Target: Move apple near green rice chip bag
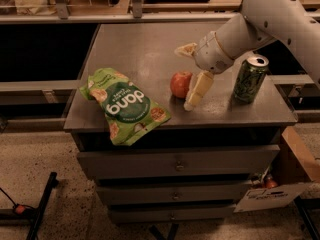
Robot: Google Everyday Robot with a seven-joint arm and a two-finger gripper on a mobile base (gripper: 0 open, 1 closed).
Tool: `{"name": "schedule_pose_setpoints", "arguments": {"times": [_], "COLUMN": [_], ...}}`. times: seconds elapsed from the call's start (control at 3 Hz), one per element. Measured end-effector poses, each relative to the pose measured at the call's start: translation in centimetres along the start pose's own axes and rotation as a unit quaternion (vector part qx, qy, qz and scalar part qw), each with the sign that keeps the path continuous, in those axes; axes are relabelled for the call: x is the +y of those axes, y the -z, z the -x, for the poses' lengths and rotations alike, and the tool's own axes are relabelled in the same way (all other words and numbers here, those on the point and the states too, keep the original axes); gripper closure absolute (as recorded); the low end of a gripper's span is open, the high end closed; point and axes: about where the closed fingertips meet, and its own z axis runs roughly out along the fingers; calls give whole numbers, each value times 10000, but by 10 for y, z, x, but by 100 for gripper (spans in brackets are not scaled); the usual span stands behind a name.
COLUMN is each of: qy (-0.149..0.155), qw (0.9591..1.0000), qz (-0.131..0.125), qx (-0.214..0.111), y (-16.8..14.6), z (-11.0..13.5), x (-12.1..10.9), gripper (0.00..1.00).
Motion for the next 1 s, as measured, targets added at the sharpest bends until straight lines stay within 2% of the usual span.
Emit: {"name": "schedule_pose_setpoints", "arguments": {"times": [1.0], "qy": [-48], "qw": [9998], "qz": [-5], "qx": [191], "y": [-6], "z": [-3], "x": [0], "gripper": [0]}}
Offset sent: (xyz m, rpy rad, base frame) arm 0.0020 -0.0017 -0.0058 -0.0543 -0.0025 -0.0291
